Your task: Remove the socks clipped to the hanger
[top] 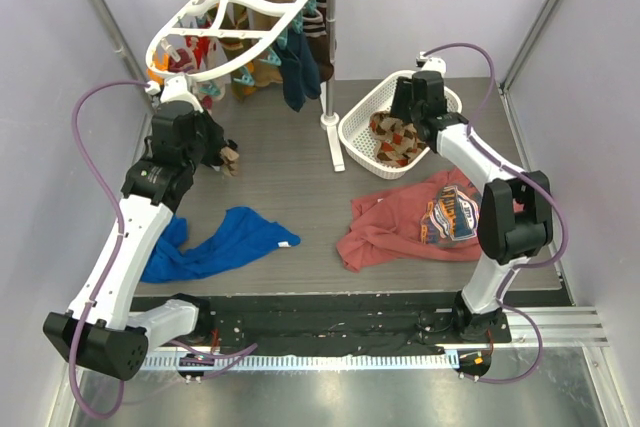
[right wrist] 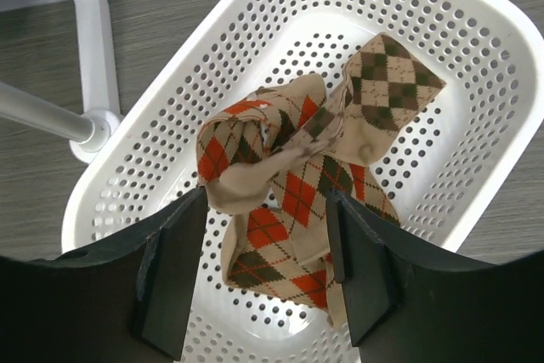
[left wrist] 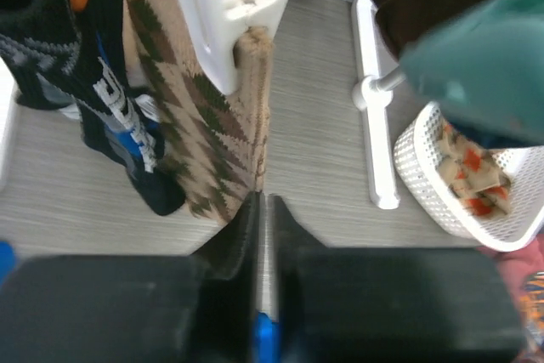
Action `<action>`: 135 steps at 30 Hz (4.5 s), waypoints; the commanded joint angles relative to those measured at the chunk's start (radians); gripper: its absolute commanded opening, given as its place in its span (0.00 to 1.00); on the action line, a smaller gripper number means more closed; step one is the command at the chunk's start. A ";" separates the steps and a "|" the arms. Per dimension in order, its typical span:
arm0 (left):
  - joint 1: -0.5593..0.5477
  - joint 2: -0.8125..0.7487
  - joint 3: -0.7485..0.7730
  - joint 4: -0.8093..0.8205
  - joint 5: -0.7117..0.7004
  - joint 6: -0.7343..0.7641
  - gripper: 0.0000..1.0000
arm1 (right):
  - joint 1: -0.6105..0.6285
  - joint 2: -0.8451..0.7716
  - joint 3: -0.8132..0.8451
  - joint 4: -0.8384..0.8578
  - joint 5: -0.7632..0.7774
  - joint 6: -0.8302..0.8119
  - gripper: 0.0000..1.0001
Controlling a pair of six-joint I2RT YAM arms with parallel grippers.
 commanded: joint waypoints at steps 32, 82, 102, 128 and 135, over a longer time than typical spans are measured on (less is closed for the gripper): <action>0.003 -0.088 -0.067 0.027 -0.077 -0.059 0.59 | 0.551 -0.438 -0.401 0.609 -0.076 -0.019 0.65; 0.005 -0.092 0.224 -0.243 0.149 -0.179 0.58 | 0.785 -0.155 -0.152 0.673 0.023 -0.140 0.01; 0.013 0.036 0.488 -0.228 -0.093 -0.110 0.54 | 0.788 -0.150 -0.120 0.654 -0.032 -0.111 0.01; 0.014 0.112 0.471 -0.225 -0.195 -0.021 0.50 | 0.863 -0.070 0.036 0.545 0.086 -0.439 0.01; 0.014 0.136 0.462 -0.192 -0.178 -0.010 0.50 | 0.869 -0.061 0.043 0.543 0.089 -0.453 0.01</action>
